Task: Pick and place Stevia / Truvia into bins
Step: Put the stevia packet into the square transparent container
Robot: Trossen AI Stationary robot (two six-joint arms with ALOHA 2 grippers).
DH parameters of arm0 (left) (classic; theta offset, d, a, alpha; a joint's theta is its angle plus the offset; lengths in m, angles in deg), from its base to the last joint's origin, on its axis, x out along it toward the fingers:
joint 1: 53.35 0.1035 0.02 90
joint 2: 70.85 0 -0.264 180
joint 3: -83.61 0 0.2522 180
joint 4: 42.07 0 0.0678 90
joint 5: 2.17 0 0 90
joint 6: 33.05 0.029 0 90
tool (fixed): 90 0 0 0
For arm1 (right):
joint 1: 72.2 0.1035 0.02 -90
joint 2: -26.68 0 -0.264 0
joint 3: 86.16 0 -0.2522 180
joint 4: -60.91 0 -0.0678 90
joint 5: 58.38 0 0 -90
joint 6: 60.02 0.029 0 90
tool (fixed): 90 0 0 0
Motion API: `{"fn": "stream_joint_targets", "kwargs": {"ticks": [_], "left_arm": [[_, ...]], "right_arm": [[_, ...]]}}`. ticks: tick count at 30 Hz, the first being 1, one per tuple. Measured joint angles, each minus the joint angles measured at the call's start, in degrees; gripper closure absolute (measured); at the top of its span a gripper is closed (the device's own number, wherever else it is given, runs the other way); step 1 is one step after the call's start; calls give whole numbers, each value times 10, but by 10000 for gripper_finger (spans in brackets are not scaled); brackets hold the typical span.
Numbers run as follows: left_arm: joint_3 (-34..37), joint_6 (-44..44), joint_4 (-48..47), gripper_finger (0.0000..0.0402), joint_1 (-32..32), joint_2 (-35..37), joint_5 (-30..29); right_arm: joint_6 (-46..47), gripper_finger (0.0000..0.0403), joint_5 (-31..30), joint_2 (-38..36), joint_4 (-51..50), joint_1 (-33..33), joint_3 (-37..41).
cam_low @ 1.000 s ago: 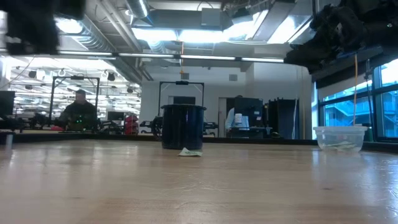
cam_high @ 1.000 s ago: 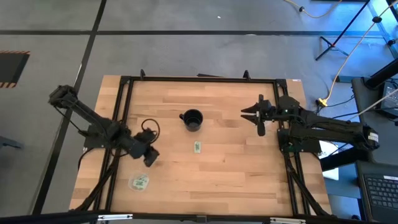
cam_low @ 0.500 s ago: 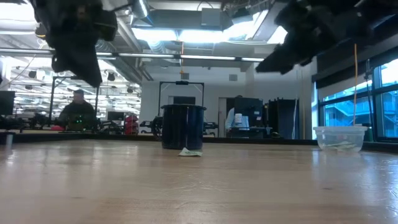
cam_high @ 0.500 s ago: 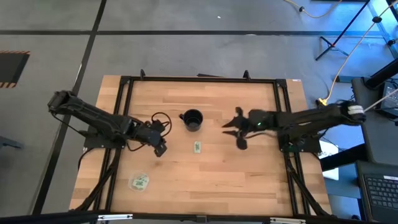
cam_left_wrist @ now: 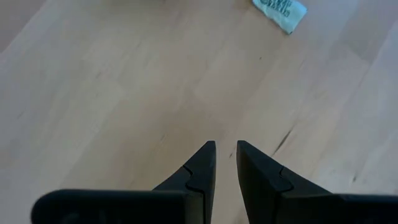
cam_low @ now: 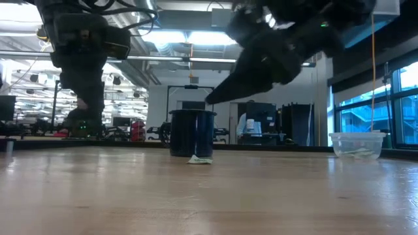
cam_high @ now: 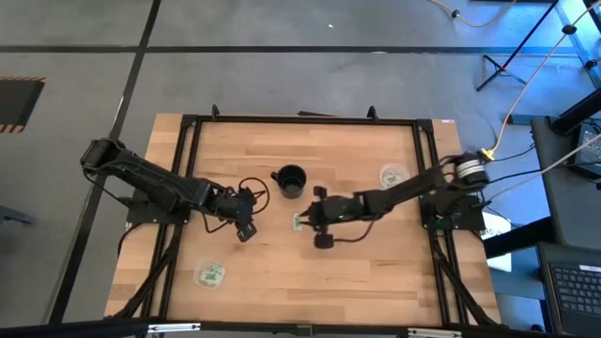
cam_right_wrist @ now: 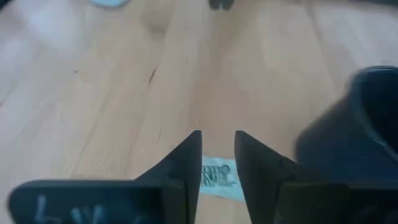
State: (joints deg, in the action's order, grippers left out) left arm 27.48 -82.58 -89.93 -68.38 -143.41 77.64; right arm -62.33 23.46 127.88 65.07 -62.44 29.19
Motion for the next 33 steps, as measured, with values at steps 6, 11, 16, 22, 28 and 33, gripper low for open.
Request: {"fn": "stream_joint_targets", "kwargs": {"ticks": [6,11,16,22,28,33], "left_arm": [[0,18,1,343,0,0,-7],[0,19,1,343,0,0,-7],[0,23,2,343,0,0,-4],[0,37,3,343,0,0,-4],[0,38,3,343,0,0,-4],[0,38,3,343,0,0,-4]], "right_arm": [[23,357,0,78,-58,-1,-71],[98,397,0,107,-61,-2,-87],[187,394,-43,109,-77,3,-88],[188,399,-68,109,-101,10,-88],[212,400,-68,109,-113,10,-88],[227,401,-68,109,-126,10,-88]]}}
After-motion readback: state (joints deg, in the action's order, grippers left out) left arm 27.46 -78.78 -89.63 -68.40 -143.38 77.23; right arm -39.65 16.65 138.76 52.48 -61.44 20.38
